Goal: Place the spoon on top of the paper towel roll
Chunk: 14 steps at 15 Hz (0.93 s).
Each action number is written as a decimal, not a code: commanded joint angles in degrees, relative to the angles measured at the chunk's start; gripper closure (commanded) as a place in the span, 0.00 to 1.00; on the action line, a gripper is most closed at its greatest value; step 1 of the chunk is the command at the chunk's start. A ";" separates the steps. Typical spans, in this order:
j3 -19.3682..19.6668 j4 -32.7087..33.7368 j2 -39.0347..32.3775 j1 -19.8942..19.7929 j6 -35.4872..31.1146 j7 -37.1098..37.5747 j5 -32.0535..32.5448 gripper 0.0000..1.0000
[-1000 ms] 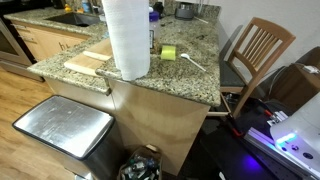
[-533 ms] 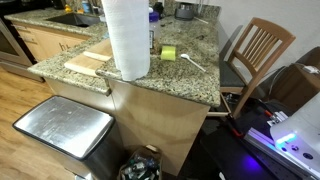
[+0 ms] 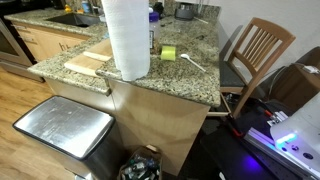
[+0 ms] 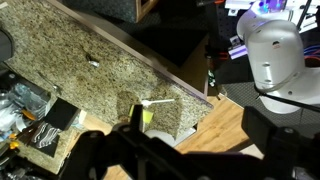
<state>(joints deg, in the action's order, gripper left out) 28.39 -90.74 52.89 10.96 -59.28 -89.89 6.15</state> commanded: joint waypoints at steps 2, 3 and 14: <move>-4.80 -13.37 3.67 -0.29 -0.43 -1.08 -1.54 0.00; -6.56 -15.95 4.61 0.07 -0.23 -1.19 -2.60 0.00; -23.50 -33.63 8.54 4.67 -2.66 0.09 -5.40 0.00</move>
<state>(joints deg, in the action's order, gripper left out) 4.61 -124.51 61.48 14.63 -62.01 -90.54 0.49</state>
